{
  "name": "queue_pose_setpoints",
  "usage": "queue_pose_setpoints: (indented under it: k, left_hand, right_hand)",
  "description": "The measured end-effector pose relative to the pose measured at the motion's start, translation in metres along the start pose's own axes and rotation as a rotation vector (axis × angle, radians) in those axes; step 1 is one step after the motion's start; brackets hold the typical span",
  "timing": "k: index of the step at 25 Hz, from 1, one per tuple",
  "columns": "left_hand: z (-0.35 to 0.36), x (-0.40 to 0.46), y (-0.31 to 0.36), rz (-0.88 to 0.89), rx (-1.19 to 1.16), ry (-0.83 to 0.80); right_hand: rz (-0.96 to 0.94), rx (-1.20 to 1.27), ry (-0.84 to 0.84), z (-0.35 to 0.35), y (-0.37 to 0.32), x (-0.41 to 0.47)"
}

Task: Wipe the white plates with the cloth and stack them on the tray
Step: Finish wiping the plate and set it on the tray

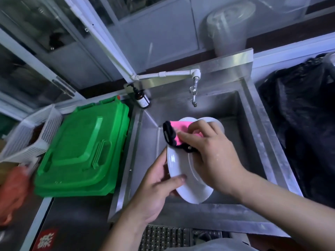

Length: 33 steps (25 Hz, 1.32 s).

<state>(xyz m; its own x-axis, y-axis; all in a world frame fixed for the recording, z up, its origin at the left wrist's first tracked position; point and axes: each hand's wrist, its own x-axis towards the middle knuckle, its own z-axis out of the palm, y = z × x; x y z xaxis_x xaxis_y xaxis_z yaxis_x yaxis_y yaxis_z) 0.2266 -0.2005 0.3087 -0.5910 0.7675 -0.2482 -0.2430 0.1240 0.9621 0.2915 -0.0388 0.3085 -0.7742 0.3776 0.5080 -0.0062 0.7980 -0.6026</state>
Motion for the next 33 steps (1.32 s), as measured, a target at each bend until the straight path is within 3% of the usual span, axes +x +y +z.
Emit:
queue_pose_setpoints:
  k: [3, 7, 11, 17, 25, 30, 33]
  left_hand:
    - [0.002, -0.009, -0.006, 0.010, -0.151, 0.132]
    - [0.008, -0.028, -0.005, 0.111, -0.358, 0.118]
    - [0.015, -0.033, -0.016, 0.059, -0.572, 0.183]
    - [0.026, -0.025, -0.043, -0.008, -0.665, 0.129]
    - [0.034, -0.012, -0.005, 0.124, -0.494, 0.155]
    - [0.028, -0.008, 0.016, 0.232, -0.348, 0.069]
    - [0.028, -0.001, 0.026, 0.213, -0.289, 0.103]
  right_hand:
    - [-0.145, 0.038, -0.058, 0.011, -0.015, -0.020]
    - [-0.271, 0.061, -0.120, 0.015, -0.020, -0.044]
    - [-0.467, 0.056, -0.193, 0.007, -0.009, -0.060]
    - [-0.640, 0.004, -0.313, -0.026, 0.029, -0.071]
    - [-0.612, -0.059, -0.206, -0.079, 0.081, -0.087]
    - [-0.352, 0.011, -0.191, -0.083, 0.118, -0.104]
    - [0.211, 0.361, -0.047, -0.078, 0.119, -0.101]
